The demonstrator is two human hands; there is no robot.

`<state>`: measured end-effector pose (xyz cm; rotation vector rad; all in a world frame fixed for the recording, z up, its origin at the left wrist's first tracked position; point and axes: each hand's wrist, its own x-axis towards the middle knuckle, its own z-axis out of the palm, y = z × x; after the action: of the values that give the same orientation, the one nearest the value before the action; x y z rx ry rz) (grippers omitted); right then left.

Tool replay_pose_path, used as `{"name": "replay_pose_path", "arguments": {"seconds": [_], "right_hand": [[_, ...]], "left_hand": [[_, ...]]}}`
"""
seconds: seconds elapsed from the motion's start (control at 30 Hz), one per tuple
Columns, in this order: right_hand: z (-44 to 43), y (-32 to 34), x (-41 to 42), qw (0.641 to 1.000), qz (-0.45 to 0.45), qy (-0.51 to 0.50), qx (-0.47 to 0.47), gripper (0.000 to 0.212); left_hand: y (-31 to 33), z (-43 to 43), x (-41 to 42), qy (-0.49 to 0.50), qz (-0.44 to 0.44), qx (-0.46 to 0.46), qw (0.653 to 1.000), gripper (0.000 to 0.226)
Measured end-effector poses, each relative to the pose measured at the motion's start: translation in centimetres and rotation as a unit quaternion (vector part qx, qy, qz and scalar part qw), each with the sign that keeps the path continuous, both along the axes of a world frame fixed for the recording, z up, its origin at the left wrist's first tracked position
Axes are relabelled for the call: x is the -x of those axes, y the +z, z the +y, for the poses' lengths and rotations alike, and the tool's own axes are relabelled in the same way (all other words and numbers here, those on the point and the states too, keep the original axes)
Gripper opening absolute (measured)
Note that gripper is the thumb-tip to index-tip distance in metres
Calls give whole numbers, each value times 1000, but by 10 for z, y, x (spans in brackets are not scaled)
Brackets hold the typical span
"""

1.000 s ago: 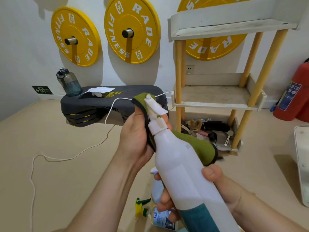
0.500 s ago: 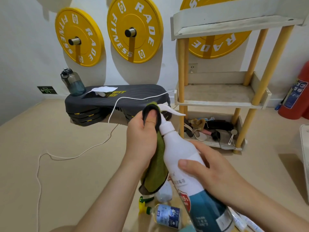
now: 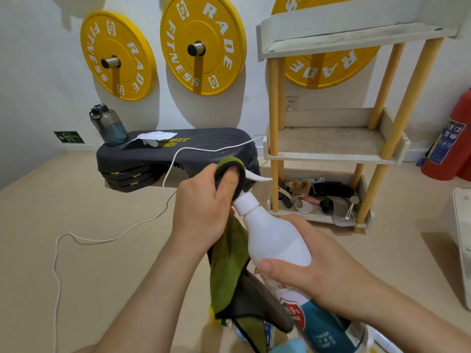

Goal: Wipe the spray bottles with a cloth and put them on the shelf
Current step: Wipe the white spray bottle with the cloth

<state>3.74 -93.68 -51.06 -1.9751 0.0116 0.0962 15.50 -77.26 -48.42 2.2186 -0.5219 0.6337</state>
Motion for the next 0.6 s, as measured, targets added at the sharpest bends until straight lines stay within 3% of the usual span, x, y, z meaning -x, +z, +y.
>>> {"name": "replay_pose_path", "arguments": {"seconds": [0.1,0.17,0.2,0.27,0.3,0.37,0.53,0.6], "right_hand": [[-3,0,-1,994,30,35,-101,64],[-4,0,-3,982,57,67,-168,59],[-4,1,-3,974,62,79,-202,56],[-5,4,-2,962,68,88,-251,53],[-4,5,-2,965,64,90,-238,53],[0,3,-3,986,43,98,-126,53],[-8,10,-4,995,-9,80,58,66],[-21,14,-6,987,-32,69,143,68]], "left_hand": [[1,-3,3,37,-52,-10,998,44],[8,-8,8,53,42,119,991,54],[11,-9,6,41,135,242,960,58],[17,-8,2,-94,319,475,815,46],[20,-6,2,-164,369,528,747,40],[18,1,3,-230,418,551,685,47],[6,7,3,-303,500,483,652,56],[8,4,5,-291,494,461,678,56]]}}
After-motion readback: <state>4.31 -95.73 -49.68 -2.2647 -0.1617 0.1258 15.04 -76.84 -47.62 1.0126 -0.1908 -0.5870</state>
